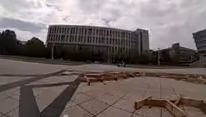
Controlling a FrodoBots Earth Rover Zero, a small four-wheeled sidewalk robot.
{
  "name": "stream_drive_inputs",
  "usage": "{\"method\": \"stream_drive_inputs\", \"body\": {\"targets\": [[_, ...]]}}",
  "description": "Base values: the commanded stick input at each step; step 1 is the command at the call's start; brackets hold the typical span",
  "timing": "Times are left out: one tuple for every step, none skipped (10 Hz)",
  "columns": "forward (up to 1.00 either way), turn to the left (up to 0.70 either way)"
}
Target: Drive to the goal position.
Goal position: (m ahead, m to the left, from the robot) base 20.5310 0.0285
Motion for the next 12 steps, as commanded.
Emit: {"method": "stream_drive_inputs", "body": {"targets": [[0.06,0.01],[0.06,0.00],[0.06,0.01],[0.06,0.00],[0.06,0.00],[0.06,0.00],[0.06,0.00],[0.07,0.01],[0.06,0.01],[0.06,0.01],[0.06,0.01],[0.06,0.01]]}}
